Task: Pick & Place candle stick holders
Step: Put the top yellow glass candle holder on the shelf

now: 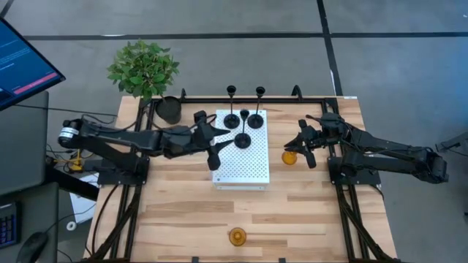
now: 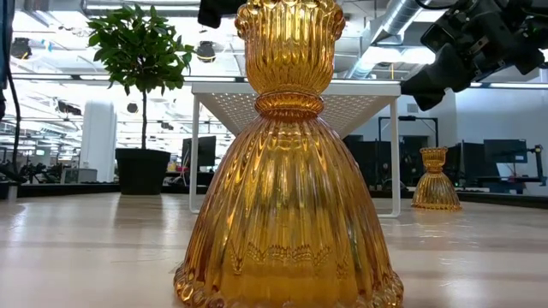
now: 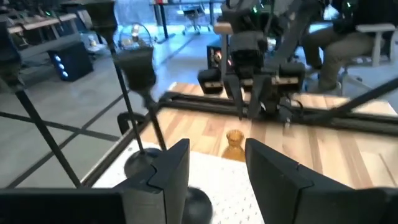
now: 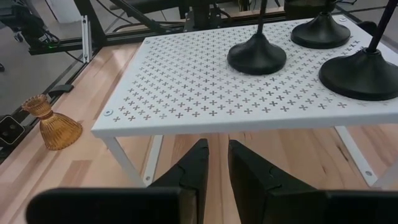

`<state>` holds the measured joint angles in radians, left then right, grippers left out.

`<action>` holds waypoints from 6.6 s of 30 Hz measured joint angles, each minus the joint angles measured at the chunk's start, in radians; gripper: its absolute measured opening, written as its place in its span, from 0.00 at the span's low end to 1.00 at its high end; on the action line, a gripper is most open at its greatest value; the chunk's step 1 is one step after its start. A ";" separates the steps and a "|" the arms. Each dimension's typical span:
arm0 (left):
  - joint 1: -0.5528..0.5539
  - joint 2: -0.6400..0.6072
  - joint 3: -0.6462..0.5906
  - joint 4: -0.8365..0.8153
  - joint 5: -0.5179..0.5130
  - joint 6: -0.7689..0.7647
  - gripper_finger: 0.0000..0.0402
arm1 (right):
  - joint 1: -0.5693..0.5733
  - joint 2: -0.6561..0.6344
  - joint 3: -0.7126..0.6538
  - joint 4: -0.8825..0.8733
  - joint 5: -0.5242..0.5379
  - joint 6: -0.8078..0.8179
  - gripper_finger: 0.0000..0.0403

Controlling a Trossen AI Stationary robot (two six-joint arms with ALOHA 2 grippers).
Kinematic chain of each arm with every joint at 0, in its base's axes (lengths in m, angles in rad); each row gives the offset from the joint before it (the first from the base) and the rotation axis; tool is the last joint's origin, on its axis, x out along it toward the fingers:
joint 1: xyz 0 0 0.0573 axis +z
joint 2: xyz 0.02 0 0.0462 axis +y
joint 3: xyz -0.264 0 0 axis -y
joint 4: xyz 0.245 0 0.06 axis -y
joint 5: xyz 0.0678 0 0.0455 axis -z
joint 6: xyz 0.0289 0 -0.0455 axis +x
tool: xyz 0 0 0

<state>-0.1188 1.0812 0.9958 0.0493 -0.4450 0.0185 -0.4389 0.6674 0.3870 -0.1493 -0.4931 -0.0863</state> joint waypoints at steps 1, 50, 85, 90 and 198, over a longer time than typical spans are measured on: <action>0.000 -0.006 0.000 -0.023 0.006 0.000 0.39 | 0.000 0.000 0.000 0.000 0.000 0.000 0.13; -0.228 -0.125 -0.242 -0.050 0.079 0.181 0.01 | 0.000 -0.003 0.014 -0.132 0.155 0.077 0.01; -0.254 -0.230 -0.534 0.229 0.079 0.149 0.01 | 0.145 0.008 0.166 -0.306 0.230 0.467 0.00; -0.254 -0.230 -0.534 0.229 0.079 0.149 0.01 | 0.303 0.008 0.189 -0.359 0.414 0.437 0.00; -0.254 -0.229 -0.534 0.220 0.079 0.148 0.01 | 0.705 1.028 1.309 -1.072 0.909 0.095 0.02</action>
<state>-0.3729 0.8520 0.4622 0.2691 -0.3656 0.1669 0.2661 1.6952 1.6963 -1.2214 0.4164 0.0086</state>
